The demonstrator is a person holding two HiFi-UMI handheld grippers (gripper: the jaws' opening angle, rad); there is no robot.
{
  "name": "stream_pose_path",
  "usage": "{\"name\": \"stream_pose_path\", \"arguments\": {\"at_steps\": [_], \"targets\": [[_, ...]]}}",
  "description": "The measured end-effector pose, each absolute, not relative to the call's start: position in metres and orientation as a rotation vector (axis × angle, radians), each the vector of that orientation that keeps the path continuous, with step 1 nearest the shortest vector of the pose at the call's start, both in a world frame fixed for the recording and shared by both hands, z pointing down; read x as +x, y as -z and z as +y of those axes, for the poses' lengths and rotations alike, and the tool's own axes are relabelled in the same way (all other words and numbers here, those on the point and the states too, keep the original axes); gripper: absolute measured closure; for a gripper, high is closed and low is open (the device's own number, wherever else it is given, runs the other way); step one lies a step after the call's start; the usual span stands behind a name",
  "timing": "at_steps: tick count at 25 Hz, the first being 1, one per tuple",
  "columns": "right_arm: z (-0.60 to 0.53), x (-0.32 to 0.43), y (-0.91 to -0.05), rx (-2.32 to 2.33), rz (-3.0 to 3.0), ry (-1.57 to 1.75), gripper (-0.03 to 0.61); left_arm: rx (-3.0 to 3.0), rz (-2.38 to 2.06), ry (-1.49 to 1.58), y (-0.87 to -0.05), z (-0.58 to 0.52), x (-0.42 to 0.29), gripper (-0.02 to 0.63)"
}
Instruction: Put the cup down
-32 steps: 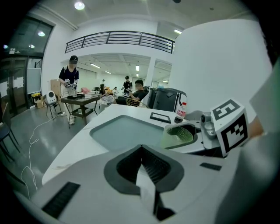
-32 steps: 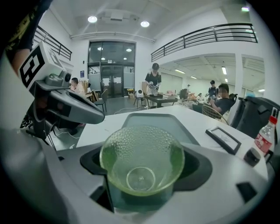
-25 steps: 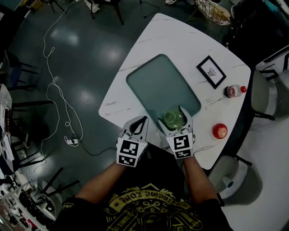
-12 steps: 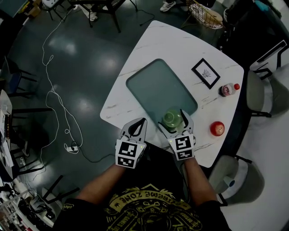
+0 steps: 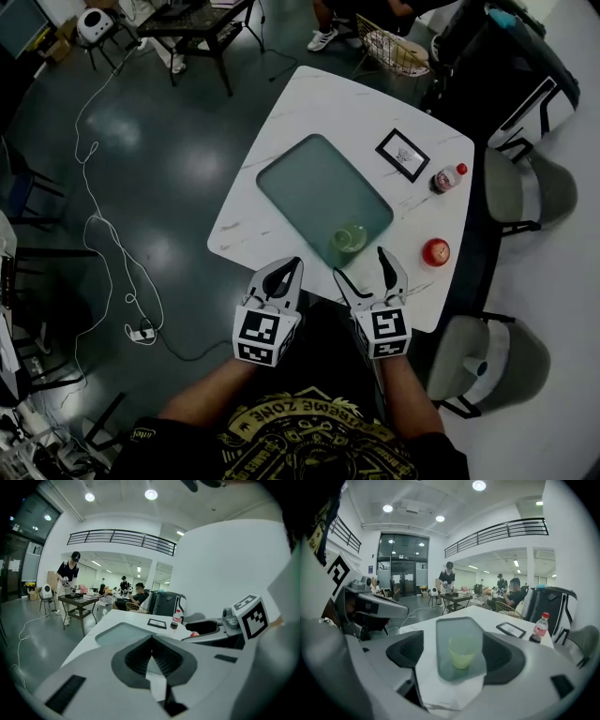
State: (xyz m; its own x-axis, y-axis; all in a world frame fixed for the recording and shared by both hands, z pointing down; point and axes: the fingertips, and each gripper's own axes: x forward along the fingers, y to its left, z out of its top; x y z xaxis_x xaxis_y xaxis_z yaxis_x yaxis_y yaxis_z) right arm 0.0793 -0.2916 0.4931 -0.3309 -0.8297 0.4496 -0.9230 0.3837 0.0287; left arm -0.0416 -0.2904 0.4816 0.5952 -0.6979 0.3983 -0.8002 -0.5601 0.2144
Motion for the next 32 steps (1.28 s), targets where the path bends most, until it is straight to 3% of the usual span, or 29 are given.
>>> {"name": "stream_pose_path", "arguments": {"at_steps": [7, 32], "targets": [[-0.220, 0.064, -0.440, 1.625, -2.209, -0.321, 0.572, 2.529, -1.127, -0.301, -0.441, -0.238, -0.049, 0.603], [-0.025, 0.055, -0.348, 1.449, -2.504, -0.258, 0.572, 2.472, -1.397, -0.234, -0.362, -0.021, -0.041, 0.603]]}}
